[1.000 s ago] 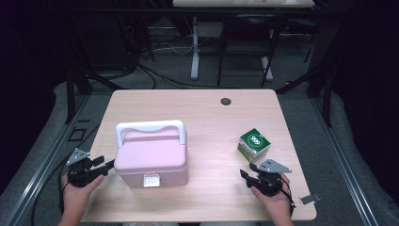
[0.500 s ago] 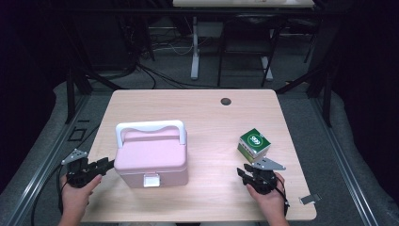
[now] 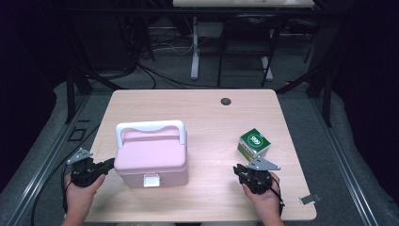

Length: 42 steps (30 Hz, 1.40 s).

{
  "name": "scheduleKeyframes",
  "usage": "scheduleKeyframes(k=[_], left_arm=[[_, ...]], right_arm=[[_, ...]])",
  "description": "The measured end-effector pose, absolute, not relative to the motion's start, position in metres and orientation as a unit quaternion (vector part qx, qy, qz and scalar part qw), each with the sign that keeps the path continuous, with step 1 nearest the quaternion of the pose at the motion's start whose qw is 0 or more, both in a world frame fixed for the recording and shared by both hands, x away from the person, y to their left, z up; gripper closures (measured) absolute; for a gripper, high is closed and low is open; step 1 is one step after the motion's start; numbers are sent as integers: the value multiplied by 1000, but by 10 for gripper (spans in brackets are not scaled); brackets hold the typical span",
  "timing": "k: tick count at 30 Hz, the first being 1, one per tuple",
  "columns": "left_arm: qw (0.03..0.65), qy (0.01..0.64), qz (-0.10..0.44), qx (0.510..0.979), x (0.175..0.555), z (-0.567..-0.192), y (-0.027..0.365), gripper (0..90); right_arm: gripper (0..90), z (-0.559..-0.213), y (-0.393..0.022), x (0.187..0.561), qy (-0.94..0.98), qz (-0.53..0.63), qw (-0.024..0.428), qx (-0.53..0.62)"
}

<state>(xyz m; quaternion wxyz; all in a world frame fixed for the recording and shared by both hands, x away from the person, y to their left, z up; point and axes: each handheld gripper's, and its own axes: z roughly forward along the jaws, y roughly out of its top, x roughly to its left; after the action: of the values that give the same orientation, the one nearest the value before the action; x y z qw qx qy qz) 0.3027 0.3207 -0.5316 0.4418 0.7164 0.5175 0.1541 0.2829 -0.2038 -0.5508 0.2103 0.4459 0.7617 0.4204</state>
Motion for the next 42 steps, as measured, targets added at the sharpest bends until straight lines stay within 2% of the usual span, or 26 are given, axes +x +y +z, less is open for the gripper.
scheduleKeyframes(k=[4,16,22,31,42], left_arm=[[443,501,150,728,302,-530,316,895],[454,502,148,721,303,-528,306,900],[465,482,141,729,308,-523,292,900],[454,477,138,740,318,-523,271,900],[463,475,135,736,327,-517,256,900]], right_arm=[[780,-551,-201,283,766,424,205,438],[809,-552,-197,289,767,423,197,439],[811,-550,-185,293,777,416,193,432],[860,-542,-169,308,777,435,177,418],[857,-538,-150,322,777,447,174,407]])
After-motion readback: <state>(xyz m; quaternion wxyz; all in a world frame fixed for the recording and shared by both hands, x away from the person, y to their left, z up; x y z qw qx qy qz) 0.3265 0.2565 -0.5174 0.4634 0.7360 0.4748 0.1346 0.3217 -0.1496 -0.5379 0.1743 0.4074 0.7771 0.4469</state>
